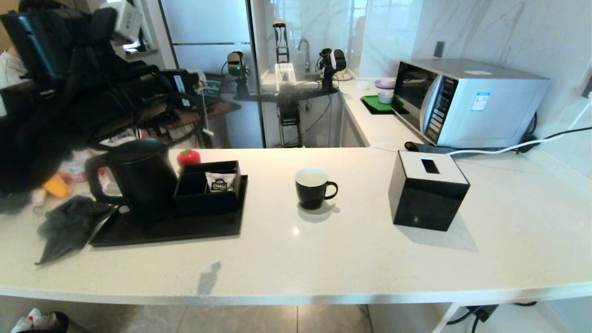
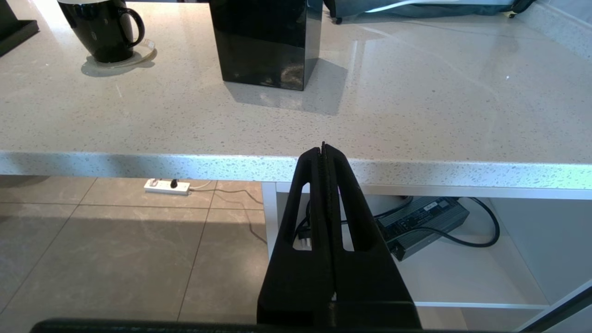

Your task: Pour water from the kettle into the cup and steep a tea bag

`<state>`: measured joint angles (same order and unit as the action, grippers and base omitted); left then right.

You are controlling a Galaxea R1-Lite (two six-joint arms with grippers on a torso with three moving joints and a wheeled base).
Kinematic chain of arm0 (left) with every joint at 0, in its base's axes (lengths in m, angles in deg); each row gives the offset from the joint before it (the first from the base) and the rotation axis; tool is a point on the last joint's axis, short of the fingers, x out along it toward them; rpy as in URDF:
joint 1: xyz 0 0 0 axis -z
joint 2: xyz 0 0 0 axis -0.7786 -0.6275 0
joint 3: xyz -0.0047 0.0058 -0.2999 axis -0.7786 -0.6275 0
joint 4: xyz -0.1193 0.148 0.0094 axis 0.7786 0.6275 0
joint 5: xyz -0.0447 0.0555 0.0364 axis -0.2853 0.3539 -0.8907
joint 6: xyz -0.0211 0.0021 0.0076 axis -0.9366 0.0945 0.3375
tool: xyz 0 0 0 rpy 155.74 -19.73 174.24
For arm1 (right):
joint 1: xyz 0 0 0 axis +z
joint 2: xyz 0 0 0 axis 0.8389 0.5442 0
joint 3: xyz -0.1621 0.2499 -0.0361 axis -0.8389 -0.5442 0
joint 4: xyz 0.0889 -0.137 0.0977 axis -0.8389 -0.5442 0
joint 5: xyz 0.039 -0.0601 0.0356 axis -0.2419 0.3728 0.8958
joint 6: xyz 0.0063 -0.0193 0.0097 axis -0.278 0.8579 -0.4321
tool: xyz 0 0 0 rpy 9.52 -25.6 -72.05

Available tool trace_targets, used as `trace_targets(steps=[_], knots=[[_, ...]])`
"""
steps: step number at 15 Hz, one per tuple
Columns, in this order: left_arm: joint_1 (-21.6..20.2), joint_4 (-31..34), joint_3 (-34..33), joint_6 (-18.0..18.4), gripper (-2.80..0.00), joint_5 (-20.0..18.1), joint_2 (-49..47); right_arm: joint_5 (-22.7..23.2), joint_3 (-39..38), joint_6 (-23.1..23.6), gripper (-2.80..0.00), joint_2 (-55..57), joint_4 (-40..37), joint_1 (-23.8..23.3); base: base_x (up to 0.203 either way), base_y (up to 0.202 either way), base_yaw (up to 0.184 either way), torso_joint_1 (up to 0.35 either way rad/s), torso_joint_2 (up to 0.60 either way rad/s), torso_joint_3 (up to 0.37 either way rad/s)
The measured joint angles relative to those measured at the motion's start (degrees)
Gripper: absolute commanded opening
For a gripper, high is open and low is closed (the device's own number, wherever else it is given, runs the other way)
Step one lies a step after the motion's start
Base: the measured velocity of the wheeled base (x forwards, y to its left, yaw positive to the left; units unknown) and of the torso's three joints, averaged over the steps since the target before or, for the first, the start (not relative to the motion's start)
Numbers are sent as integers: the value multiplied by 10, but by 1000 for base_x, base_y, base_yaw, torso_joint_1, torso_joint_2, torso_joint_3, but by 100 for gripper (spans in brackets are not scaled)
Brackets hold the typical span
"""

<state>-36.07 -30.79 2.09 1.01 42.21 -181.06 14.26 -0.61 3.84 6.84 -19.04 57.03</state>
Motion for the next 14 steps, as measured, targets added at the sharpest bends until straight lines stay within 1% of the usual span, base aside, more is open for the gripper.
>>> trace_targets(steps=[2,8,10,14], knots=[[7,13,-15,0,-280,0,24,0,0,0,-280,0,0,0,0,0,0,0,0,0],[24,25,-93,1,-280,1,81,0,0,0,-280,0,0,0,0,0,0,0,0,0],[27,49,-103,1,-280,1,92,0,0,0,-280,0,0,0,0,0,0,0,0,0],[43,58,-107,1,-280,1,102,0,0,0,-280,0,0,0,0,0,0,0,0,0]])
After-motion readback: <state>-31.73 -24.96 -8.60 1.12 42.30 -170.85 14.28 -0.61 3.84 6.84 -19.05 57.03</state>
